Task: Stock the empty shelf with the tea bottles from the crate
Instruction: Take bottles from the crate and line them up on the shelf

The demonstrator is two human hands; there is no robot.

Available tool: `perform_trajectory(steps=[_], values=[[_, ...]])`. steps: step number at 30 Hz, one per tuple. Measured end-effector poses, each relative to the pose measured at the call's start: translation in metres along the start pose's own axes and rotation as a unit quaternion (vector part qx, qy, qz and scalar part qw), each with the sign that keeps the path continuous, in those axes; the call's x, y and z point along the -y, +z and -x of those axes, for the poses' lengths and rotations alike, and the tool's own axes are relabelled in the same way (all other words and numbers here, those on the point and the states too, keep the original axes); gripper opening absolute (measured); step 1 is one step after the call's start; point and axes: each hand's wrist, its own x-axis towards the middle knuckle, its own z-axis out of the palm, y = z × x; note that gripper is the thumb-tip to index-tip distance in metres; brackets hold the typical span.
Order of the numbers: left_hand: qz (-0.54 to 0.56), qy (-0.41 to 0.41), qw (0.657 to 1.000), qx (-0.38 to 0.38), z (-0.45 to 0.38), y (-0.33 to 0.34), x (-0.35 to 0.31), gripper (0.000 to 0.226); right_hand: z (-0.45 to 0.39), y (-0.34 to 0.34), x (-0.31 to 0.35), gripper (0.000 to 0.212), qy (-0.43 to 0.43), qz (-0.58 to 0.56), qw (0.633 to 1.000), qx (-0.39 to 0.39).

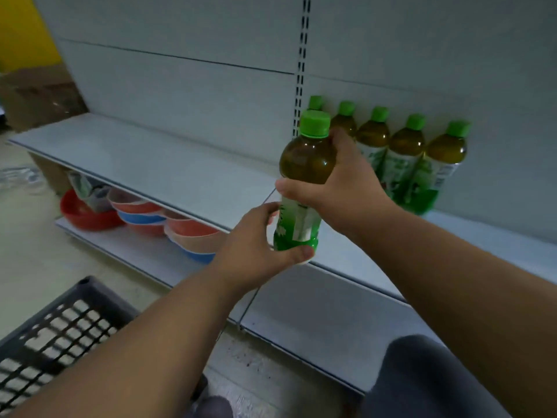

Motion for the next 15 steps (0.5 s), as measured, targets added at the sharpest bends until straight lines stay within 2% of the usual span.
perform_trajectory(steps=[2, 5, 8, 12, 15], values=[[-0.047, 0.013, 0.999, 0.008, -0.04, 0.01, 0.01, 0.103, -0.026, 0.007, -0.024, 0.068, 0.01, 0.01, 0.999, -0.033], [-0.101, 0.025, 0.994, 0.026, -0.097, 0.024, 0.028, 0.101, -0.062, 0.021, -0.059, 0.069, 0.029, 0.022, 0.997, -0.072], [-0.149, 0.031, 0.987, 0.042, -0.136, 0.039, 0.049, 0.104, -0.091, 0.034, -0.085, 0.07, 0.037, 0.047, 0.995, -0.077], [-0.215, 0.024, 0.976, -0.002, -0.154, 0.058, 0.061, 0.122, -0.121, 0.037, -0.106, 0.069, 0.061, 0.05, 0.992, -0.102], [-0.241, 0.032, 0.97, -0.016, -0.155, 0.065, 0.063, 0.122, -0.114, 0.043, -0.12, 0.071, 0.101, 0.059, 0.989, -0.088]])
